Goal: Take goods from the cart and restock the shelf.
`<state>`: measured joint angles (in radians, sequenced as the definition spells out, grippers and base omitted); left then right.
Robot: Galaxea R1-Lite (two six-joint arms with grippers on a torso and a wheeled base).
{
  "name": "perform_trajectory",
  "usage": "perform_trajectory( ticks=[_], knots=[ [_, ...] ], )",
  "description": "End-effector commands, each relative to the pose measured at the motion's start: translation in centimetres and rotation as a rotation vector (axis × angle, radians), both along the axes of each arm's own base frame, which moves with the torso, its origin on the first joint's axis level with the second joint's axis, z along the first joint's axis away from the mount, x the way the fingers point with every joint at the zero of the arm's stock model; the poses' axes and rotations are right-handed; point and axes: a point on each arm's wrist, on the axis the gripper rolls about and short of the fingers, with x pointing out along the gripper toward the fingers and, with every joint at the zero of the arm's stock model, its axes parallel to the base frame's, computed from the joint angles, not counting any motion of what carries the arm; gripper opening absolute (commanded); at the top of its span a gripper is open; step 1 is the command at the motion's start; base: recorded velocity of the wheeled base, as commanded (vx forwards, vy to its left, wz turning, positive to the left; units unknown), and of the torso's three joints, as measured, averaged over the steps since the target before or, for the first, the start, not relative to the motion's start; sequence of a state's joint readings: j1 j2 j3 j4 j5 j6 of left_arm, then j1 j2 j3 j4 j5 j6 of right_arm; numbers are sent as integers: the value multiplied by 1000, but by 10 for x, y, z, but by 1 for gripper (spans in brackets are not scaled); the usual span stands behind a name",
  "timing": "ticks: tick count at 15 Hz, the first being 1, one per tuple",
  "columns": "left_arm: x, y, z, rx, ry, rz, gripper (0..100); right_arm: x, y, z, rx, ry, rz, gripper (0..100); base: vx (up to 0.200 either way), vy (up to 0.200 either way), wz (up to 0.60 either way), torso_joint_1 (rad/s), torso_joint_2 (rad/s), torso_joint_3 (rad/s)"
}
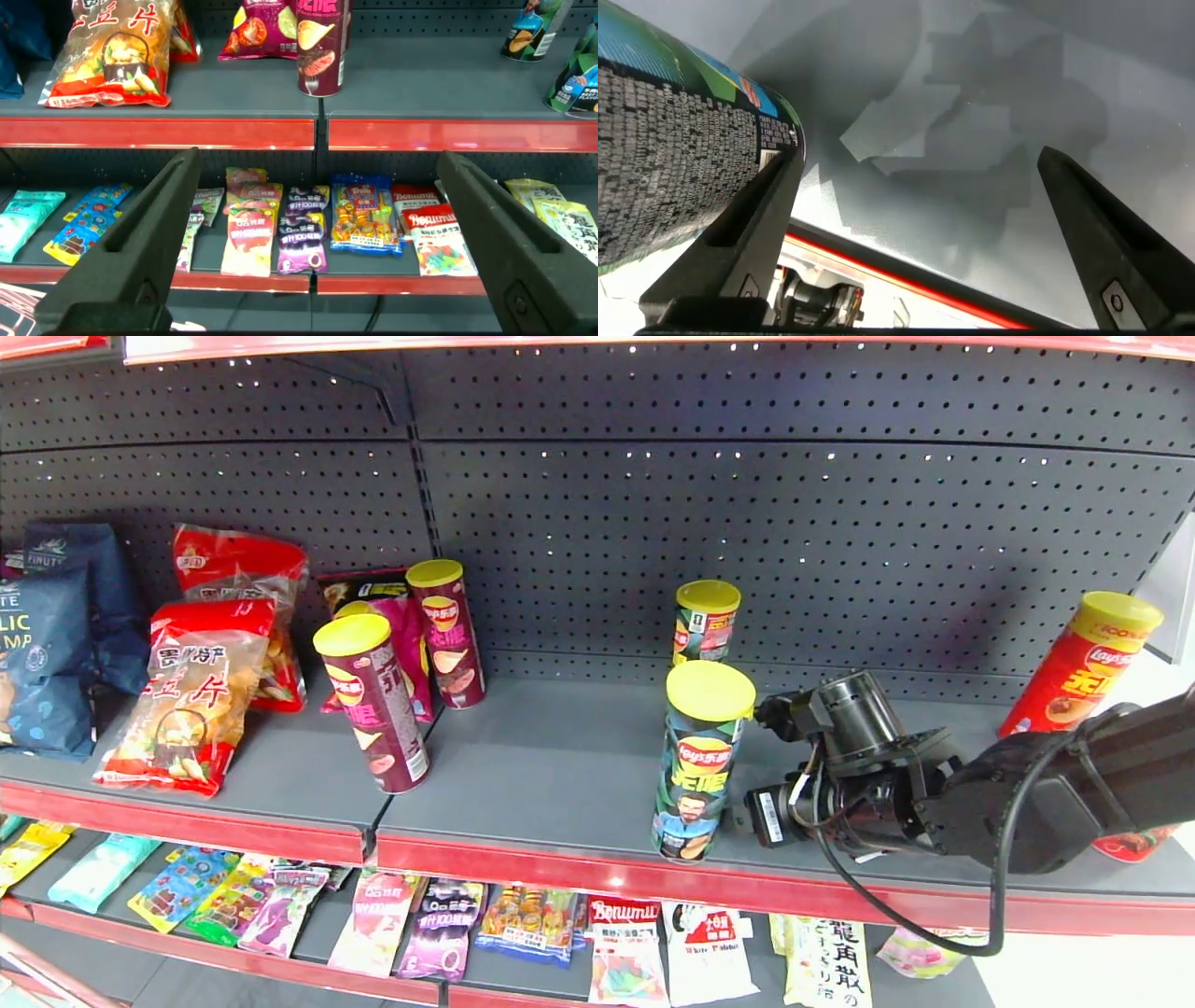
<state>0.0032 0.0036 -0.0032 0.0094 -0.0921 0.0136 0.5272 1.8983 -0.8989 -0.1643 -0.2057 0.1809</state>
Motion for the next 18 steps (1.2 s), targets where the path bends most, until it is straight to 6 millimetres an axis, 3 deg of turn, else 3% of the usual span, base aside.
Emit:
perform_trajectory(
  ticks=[1,14,18],
  knots=[
    [0,0,0,0,1,0,100,2,2,1,4,-7,2,100,0,0,0,0,0,0],
    [0,0,0,0,-1,1,100,1,5,1,4,-9,12,100,0,0,0,0,0,0],
    [0,0,0,0,-1,0,100,-13,-4,4,-24,-11,-3,100,0,0,0,0,0,0]
  ],
)
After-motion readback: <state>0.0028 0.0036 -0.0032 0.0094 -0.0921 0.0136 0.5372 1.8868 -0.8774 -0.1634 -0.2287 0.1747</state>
